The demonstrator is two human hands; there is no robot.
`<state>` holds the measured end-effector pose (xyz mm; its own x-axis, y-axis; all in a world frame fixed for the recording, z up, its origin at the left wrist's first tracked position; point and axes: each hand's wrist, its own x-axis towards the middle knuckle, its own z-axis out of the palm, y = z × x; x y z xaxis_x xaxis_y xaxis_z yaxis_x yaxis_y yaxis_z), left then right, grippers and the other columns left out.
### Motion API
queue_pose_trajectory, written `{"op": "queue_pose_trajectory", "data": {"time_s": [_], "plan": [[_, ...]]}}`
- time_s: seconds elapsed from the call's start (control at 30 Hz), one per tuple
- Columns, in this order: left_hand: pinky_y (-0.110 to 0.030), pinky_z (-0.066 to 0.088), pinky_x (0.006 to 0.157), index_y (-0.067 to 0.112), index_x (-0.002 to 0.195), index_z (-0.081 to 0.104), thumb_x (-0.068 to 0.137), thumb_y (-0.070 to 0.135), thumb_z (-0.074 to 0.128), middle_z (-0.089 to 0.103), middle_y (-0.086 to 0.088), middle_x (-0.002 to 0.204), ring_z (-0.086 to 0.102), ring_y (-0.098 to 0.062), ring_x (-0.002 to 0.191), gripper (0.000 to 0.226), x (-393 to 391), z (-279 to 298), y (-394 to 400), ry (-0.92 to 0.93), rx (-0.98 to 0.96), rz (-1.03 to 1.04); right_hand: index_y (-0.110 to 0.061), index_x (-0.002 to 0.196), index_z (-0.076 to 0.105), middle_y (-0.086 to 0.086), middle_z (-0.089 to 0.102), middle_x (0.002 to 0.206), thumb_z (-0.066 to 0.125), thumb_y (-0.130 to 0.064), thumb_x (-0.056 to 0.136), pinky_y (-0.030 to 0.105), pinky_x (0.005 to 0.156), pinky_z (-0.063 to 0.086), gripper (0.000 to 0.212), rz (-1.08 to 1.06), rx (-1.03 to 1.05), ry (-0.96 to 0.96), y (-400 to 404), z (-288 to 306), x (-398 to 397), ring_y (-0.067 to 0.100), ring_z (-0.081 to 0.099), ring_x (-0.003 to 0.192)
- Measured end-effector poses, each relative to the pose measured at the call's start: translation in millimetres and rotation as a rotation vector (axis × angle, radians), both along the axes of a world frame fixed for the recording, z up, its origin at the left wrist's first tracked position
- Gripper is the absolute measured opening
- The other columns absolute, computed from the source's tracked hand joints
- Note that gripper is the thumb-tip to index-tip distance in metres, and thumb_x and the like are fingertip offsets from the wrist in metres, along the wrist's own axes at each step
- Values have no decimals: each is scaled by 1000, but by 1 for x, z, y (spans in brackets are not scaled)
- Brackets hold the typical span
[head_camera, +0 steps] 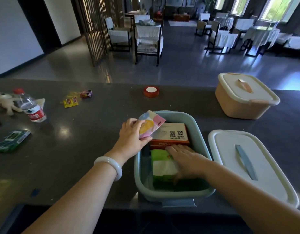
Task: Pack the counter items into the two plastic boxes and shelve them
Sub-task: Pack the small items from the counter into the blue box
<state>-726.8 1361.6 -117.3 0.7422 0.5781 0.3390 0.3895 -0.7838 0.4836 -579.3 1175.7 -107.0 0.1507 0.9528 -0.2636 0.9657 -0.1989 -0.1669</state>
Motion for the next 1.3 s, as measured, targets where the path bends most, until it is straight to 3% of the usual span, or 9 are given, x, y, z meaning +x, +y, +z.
{"op": "queue_pose_trajectory", "data": {"time_s": [0.13, 0.27, 0.43, 0.93, 1.03, 1.13, 1.2, 1.3], "plan": [[-34, 42, 96, 23, 135, 44, 80, 45, 72, 38, -2, 128, 37, -20, 116, 65, -1, 3, -3, 10, -6, 0, -25, 147, 18, -8, 24, 149, 76, -60, 64, 32, 117, 7, 108, 26, 127, -2, -7, 2, -3, 13, 16, 140], [-36, 43, 96, 23, 135, 43, 81, 45, 71, 38, -3, 130, 38, -21, 117, 65, -3, 5, -6, 25, 2, 5, -23, 136, 32, -4, 32, 133, 66, -68, 67, 38, 116, 20, 89, 49, 233, -112, -8, 1, -6, 16, 27, 125], [-33, 40, 93, 23, 135, 43, 81, 45, 71, 38, -4, 130, 38, -22, 116, 64, -2, 4, -7, 35, 17, 20, -17, 128, 35, 1, 39, 128, 73, -45, 74, 37, 107, 35, 71, 45, 114, -137, -5, -9, -4, 20, 39, 120], [-27, 36, 90, 24, 135, 42, 82, 46, 70, 38, -2, 129, 37, -20, 117, 64, -2, 5, -7, 40, -13, 21, -19, 127, 34, -2, 39, 130, 82, -56, 57, 36, 108, 34, 92, -64, 76, -74, -4, -4, 1, 17, 36, 124], [-29, 36, 93, 25, 135, 42, 82, 46, 70, 36, -1, 129, 36, -20, 119, 64, -3, 8, -7, 37, -47, 5, -25, 113, 40, -8, 41, 119, 79, -63, 57, 32, 101, 38, 78, -146, 179, 30, -4, 11, 5, 9, 35, 111], [-30, 32, 97, 25, 138, 42, 81, 46, 71, 36, 0, 131, 34, -20, 122, 67, -4, 16, -12, 15, -49, -46, -23, 104, 45, -8, 41, 108, 79, -51, 67, 32, 91, 42, 57, -301, 413, 32, -6, 27, 17, 13, 39, 106], [-30, 32, 99, 26, 138, 41, 81, 45, 72, 34, 2, 133, 33, -17, 123, 68, -5, 23, -19, -8, -39, -90, -22, 107, 47, -7, 39, 107, 77, -42, 74, 34, 91, 41, 49, -378, 511, 7, -10, 31, 26, 14, 36, 107], [-30, 34, 103, 28, 138, 40, 80, 46, 71, 31, 7, 133, 30, -12, 123, 68, -4, 31, -35, 9, -30, -203, -21, 123, 47, -1, 40, 121, 72, -33, 81, 37, 97, 37, 50, -455, 498, -22, -15, 26, 36, 18, 32, 114]]}}
